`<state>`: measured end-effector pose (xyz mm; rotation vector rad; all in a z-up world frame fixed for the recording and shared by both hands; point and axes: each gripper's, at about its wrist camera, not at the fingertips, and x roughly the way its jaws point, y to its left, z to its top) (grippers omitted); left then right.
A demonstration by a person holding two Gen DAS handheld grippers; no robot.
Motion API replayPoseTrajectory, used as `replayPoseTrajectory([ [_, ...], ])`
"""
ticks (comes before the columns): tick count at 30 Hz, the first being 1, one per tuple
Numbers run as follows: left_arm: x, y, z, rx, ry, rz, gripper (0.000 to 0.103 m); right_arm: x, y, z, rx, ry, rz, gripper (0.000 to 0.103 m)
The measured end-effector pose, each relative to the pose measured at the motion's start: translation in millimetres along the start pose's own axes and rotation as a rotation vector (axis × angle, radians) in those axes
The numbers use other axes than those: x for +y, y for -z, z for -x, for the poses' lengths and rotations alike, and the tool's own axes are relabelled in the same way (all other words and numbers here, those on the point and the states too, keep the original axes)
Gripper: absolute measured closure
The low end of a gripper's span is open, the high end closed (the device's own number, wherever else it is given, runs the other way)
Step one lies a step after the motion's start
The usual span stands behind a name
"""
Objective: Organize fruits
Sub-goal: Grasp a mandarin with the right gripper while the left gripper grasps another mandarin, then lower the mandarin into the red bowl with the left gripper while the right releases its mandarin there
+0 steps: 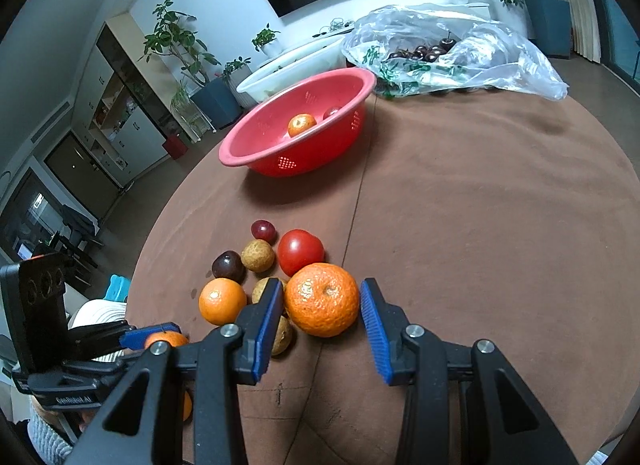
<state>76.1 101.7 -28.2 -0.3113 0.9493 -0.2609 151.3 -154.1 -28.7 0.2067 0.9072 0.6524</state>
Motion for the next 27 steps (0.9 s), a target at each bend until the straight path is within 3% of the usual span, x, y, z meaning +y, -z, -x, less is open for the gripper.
replayPoseTrajectory([
  [17,14.8,-32.1,4.8,-0.057,0.01,0.027,0.067,0.9,-8.7,5.3,-0.015,-0.048,-0.03,0.06],
  [27,25.8,-67.9,3.0,-0.088,0.021,0.035,0.067,7.0,-36.0,0.2,-0.024,-0.068,-0.02,0.06],
])
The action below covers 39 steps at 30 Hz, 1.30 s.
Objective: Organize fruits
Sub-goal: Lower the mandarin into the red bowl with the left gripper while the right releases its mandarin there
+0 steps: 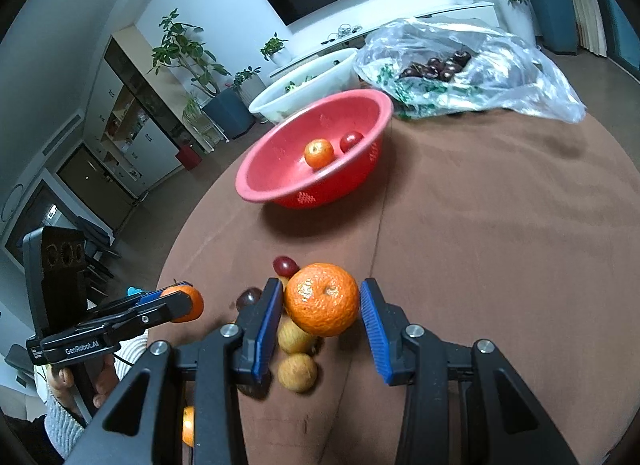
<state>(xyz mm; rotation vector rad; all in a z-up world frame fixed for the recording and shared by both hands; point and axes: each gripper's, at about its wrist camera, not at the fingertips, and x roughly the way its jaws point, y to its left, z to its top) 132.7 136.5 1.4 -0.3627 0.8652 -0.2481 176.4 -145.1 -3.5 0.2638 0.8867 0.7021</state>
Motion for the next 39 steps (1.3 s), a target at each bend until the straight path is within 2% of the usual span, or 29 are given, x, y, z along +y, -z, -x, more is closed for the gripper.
replayPoseTrajectory([
  [14,6.6,-73.0,-27.6,-0.037,0.013,-0.022,0.067,16.8,-61.2,-27.1,-0.041,-0.01,0.063,0.06],
  [24,4.3,-120.5,-67.2,-0.029,-0.031,-0.088,0.067,17.6,-90.1,-58.4,-0.032,0.02,0.1,0.06],
  [32,8.2,-126.0,-97.1,0.007,-0.083,-0.139,0.067,13.7,-98.7,-76.8,-0.005,0.057,0.129,0.06],
  [39,8.1,-123.5,-107.2,-0.002,-0.137,-0.19,0.066,15.0,-96.6,-86.7,0.005,0.091,0.169,0.058],
])
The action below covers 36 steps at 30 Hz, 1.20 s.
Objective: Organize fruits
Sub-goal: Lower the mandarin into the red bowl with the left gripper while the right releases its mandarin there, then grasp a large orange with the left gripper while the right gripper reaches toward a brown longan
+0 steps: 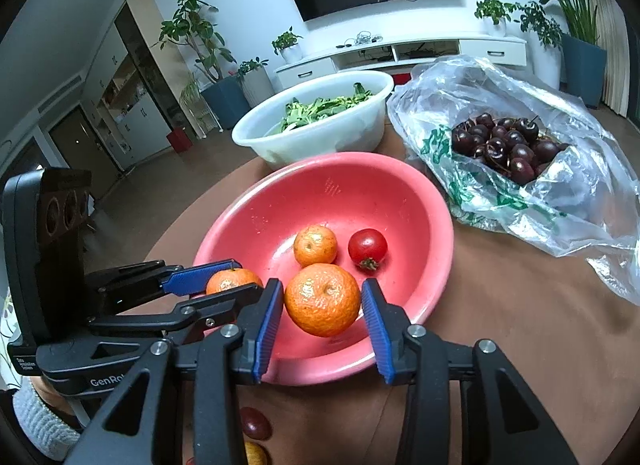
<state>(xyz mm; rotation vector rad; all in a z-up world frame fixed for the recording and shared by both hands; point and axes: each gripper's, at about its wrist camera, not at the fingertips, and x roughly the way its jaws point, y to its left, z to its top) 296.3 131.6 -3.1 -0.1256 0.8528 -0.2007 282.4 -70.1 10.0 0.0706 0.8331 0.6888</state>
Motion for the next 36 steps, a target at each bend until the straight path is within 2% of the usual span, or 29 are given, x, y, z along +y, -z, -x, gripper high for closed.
replayPoseTrajectory([
  [2,-2.6,0.3,-1.2,-0.003,-0.018,-0.019,0.066,0.1,0.6,-0.1,-0.003,0.003,0.003,0.058],
  [4,-3.7,0.4,-1.1,-0.012,-0.019,-0.026,0.058,-0.5,0.8,-0.2,-0.006,0.0,0.004,0.057],
  [6,-3.9,0.6,0.1,-0.016,-0.023,-0.027,0.056,-0.5,0.5,1.8,-0.014,0.013,0.008,0.056],
  [13,-4.4,1.0,11.1,-0.04,-0.023,-0.02,0.056,2.9,0.9,16.7,-0.046,0.013,0.011,0.056],
  [19,-9.7,12.9,37.0,-0.061,-0.015,-0.008,0.056,12.1,13.6,46.3,-0.09,0.017,0.016,0.055],
  [27,-26.9,62.8,81.4,-0.053,0.007,-0.007,0.056,27.0,57.5,85.1,-0.109,0.055,0.056,0.052],
  [36,-54.7,131.3,129.9,-0.029,0.055,-0.019,0.056,40.6,119.1,95.8,-0.039,0.061,0.092,0.052],
])
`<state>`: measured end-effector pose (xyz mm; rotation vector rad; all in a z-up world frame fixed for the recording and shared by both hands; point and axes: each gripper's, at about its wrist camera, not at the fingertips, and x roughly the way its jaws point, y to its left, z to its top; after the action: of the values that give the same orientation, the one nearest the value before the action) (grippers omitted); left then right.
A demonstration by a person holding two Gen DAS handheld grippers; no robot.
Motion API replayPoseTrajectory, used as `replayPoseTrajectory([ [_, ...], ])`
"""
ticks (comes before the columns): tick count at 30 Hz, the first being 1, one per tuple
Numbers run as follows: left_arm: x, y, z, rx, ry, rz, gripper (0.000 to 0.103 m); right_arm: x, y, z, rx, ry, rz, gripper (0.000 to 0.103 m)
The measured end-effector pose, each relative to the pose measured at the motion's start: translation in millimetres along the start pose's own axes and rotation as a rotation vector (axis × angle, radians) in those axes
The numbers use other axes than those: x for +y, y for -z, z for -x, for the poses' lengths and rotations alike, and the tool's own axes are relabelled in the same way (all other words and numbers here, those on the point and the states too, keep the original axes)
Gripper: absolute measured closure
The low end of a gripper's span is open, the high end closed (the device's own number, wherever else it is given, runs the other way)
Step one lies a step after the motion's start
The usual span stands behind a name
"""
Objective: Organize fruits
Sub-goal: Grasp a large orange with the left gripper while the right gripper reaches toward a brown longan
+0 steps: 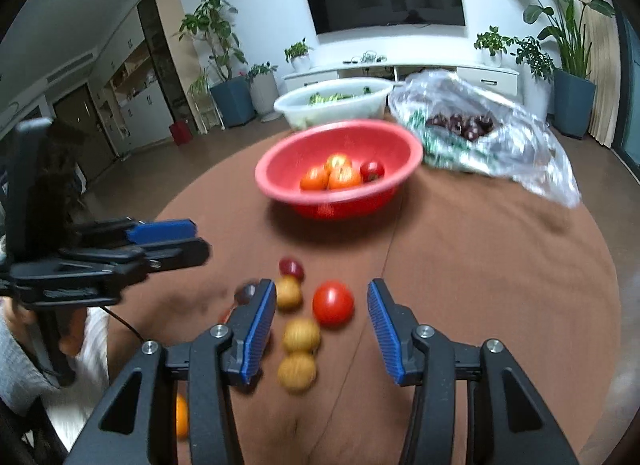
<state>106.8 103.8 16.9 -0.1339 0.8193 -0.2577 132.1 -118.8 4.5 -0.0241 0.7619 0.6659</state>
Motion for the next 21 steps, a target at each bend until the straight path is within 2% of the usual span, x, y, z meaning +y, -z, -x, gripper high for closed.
replayPoseTrajectory([
  [10,-31.7,68.1,20.6,0.065,0.022,-0.026,0.055,12.4,26.9,-5.1,0.042,0.003,0.03,0.052],
  [21,-42.7,88.2,25.6,0.084,0.029,-0.041,0.055,17.5,35.7,-12.1,0.071,0.009,0.04,0.052],
])
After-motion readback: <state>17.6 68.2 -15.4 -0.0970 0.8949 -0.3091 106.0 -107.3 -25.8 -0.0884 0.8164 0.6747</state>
